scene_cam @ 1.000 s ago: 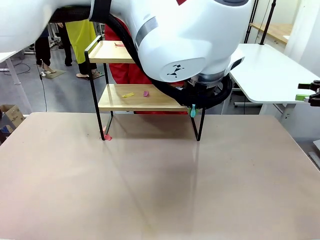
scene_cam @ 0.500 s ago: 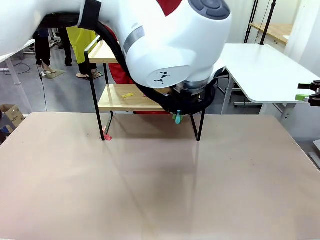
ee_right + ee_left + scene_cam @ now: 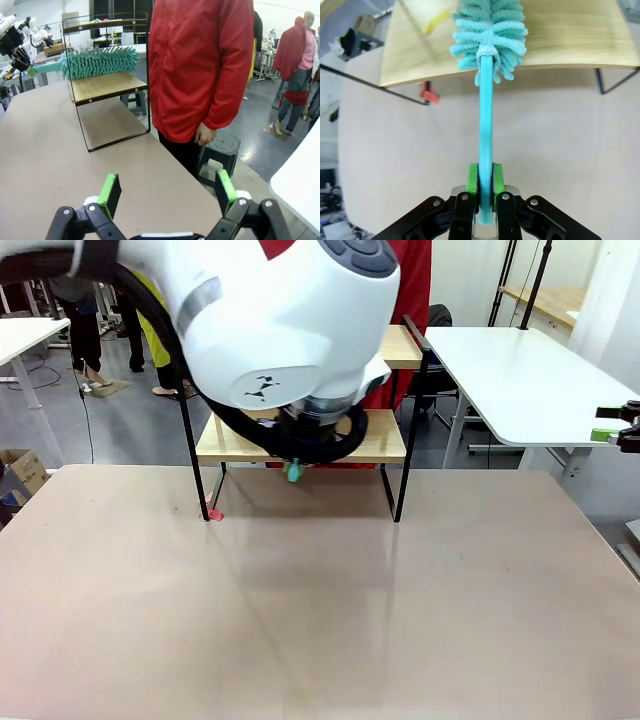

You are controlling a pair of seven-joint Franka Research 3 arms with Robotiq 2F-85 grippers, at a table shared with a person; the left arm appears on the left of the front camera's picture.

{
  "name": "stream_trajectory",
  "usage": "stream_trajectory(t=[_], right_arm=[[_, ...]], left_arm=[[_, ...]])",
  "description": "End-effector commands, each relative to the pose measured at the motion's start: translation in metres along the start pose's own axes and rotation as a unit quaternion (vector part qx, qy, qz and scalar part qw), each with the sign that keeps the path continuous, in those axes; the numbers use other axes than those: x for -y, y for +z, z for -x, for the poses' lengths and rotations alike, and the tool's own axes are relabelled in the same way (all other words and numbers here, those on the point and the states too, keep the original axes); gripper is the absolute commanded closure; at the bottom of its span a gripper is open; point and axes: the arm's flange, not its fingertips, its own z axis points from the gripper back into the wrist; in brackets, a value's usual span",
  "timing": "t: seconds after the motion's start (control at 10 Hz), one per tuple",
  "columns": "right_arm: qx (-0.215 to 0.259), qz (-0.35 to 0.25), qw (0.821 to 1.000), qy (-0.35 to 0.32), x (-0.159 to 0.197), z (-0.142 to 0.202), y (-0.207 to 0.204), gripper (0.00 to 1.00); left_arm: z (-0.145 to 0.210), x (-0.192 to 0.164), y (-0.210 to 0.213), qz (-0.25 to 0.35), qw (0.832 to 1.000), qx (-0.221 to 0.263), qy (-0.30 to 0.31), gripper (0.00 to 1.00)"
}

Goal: Clean the shelf.
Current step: Clean the specific section of the Shelf indicated by the human with the Duster.

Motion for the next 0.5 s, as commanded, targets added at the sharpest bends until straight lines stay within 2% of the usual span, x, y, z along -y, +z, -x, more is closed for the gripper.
stream_trajectory(t=[0.0,0.4], right_arm=[[-0.007,0.006,1.000,-0.002,0.000,-0.009,-0.001,0.00],[-0.007,0.006,1.000,-0.002,0.000,-0.009,-0.001,0.00]], left_arm=[[0.012,-0.028,-0.002,-0.035,0.999,0.001,-0.022,0.86],[0.037,-0.089,-0.008,-0.154,0.987,0.002,-0.045,0.86]])
